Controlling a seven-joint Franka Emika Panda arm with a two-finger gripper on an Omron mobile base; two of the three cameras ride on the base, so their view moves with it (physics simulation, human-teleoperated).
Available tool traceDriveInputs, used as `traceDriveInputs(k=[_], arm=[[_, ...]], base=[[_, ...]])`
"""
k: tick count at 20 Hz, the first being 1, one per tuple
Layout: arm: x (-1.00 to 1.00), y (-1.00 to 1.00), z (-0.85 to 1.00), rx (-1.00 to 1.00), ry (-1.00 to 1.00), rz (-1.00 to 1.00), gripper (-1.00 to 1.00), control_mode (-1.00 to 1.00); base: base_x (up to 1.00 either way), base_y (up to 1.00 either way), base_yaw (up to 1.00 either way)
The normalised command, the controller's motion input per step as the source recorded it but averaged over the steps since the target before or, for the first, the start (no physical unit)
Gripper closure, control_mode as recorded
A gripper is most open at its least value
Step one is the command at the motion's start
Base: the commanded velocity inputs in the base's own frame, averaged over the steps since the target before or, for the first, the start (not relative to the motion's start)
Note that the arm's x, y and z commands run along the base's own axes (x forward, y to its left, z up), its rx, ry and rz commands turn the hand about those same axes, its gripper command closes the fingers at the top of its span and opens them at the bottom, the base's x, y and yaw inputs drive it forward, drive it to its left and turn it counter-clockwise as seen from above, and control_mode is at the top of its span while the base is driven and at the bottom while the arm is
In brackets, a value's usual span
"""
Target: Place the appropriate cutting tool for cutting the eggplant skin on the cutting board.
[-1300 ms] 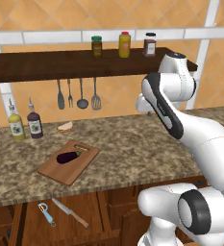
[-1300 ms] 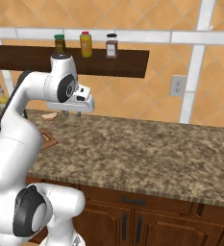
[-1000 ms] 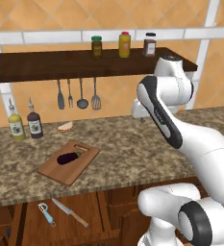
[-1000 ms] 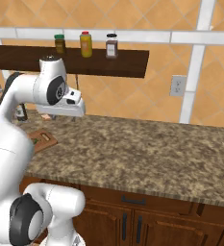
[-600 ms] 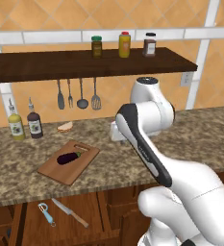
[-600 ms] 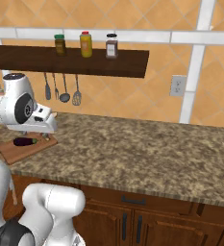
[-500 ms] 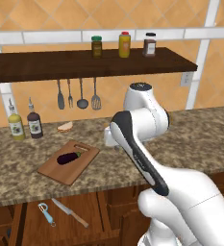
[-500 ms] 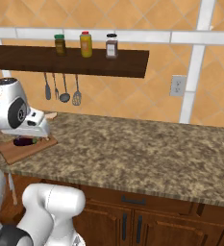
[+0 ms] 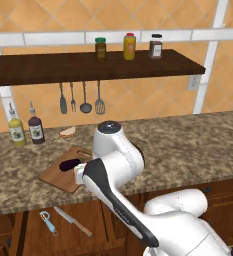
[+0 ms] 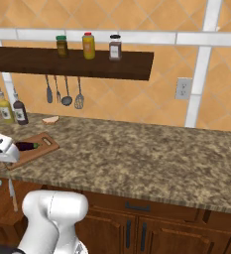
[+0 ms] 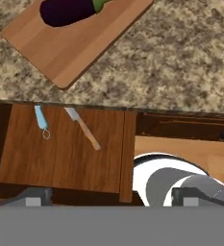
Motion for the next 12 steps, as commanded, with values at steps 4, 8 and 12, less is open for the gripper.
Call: traceDriveInputs(k=[4, 8, 12], arm=[[0.0, 1.0, -0.65, 0.0, 0.12, -0.11, -1.0, -1.0], [-0.15, 0.84, -0.61, 0.0, 0.13, -0.05, -1.0, -1.0], [0.01, 0.82, -0.72, 0.0, 0.09, 0.0, -1.0, -1.0]], base=[[0.0, 0.0, 0.0], [0.0, 0.0, 0.0], [0.0, 0.0, 0.0]])
